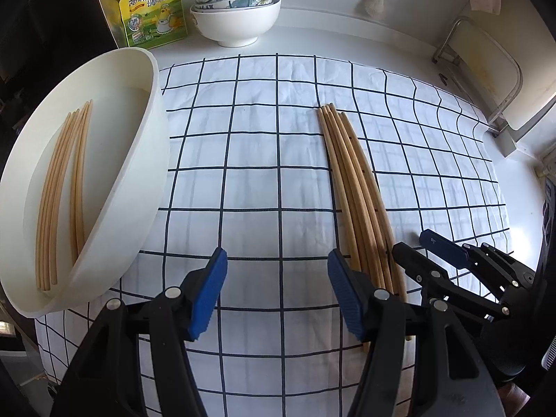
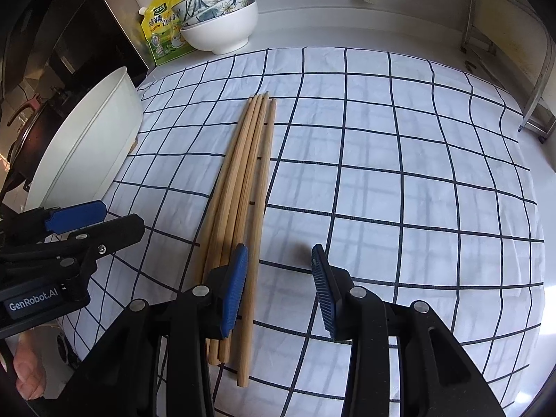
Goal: Organize utensils
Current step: 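Move both open tools back over the chopstick row on the cloth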
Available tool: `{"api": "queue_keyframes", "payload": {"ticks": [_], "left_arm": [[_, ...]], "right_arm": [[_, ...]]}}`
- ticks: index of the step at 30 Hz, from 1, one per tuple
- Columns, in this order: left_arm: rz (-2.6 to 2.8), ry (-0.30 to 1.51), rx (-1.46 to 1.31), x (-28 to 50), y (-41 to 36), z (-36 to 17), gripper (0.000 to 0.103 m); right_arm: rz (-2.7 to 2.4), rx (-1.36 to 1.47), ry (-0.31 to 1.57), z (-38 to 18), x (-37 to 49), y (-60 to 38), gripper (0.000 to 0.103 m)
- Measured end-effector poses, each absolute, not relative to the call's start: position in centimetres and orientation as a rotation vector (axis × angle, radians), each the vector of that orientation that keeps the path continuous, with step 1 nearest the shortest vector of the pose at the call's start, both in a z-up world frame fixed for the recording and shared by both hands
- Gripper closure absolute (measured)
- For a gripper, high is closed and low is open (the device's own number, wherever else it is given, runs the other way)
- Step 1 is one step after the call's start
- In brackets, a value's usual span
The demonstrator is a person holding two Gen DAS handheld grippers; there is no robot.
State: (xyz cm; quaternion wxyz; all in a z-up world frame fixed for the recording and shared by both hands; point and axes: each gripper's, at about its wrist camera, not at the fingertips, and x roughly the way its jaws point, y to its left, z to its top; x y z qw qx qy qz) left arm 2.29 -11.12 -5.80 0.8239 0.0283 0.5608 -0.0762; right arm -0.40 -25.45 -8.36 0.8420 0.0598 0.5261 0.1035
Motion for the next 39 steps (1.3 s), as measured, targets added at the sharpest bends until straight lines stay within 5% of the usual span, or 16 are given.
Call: {"api": "queue_keyframes", "payload": {"ticks": [23, 32, 39], "left_arm": [[-0.231, 1.187, 0.051, 2.9, -13.5, -7.1, 0.040], [-0.224, 1.214, 0.061, 3.5, -14.4, -8.8, 0.040], [-0.181, 1.198, 0.079, 3.6, -14.1, -9.2, 0.021]], "right_arm": [[0.117, 0.106, 1.082, -8.5, 0.6, -30.4, 0.066], [0.159, 0.108, 1.049, -7.6, 0.2, -30.4, 0.058], [0.151, 0.114, 1.057, -8.0, 0.5, -30.6, 0.058]]}}
